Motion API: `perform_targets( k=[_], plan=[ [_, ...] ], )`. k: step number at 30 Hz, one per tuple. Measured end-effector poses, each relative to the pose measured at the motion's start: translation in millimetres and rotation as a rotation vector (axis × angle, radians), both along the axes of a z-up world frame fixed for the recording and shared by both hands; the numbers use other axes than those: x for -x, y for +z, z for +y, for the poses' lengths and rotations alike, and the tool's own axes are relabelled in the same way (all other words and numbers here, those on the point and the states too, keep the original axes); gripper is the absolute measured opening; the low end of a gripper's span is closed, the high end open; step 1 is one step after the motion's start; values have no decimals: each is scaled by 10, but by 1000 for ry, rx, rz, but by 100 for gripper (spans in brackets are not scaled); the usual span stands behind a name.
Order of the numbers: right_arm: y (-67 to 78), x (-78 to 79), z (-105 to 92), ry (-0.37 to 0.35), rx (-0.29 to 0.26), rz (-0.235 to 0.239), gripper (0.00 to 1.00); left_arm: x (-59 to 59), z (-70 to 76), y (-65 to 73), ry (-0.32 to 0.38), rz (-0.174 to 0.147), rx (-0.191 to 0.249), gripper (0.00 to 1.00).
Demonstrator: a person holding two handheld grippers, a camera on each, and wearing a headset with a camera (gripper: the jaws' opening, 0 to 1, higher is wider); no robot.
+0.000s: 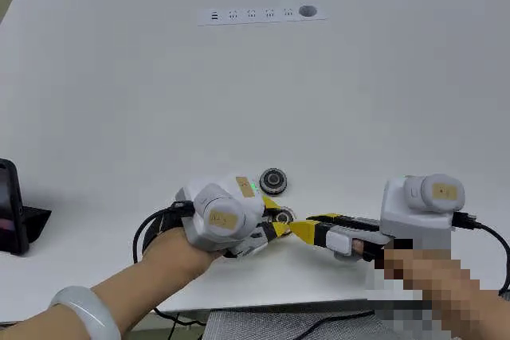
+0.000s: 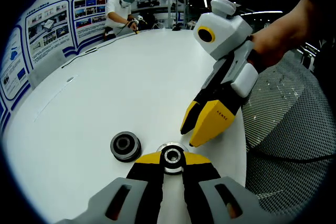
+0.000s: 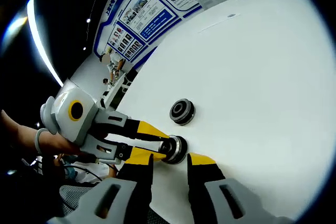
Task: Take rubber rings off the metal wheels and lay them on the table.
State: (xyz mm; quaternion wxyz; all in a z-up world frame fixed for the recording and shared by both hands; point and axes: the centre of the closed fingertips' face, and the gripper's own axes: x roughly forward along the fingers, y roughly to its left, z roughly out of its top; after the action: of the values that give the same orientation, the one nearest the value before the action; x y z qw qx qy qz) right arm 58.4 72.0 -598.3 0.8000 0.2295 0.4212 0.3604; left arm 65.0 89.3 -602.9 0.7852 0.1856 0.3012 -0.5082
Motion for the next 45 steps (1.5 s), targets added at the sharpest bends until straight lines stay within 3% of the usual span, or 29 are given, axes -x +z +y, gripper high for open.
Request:
perform_targets(
  k=[9,30,38,45],
  plan=[
    [-66,-29,29,-33,-21,50,22,-1,-4,1,1,0,2,13],
    [-133,-62,80,-80,-72,142,21,-10,-4,-2,0,-2,4,13],
    [-135,-64,102,-103,-96,159,20,-10,0,-7,1,-2,6,13],
    [-85,-59,106,-90,-98,146,20,-11,3,-9,3,-2,9,13]
  ],
)
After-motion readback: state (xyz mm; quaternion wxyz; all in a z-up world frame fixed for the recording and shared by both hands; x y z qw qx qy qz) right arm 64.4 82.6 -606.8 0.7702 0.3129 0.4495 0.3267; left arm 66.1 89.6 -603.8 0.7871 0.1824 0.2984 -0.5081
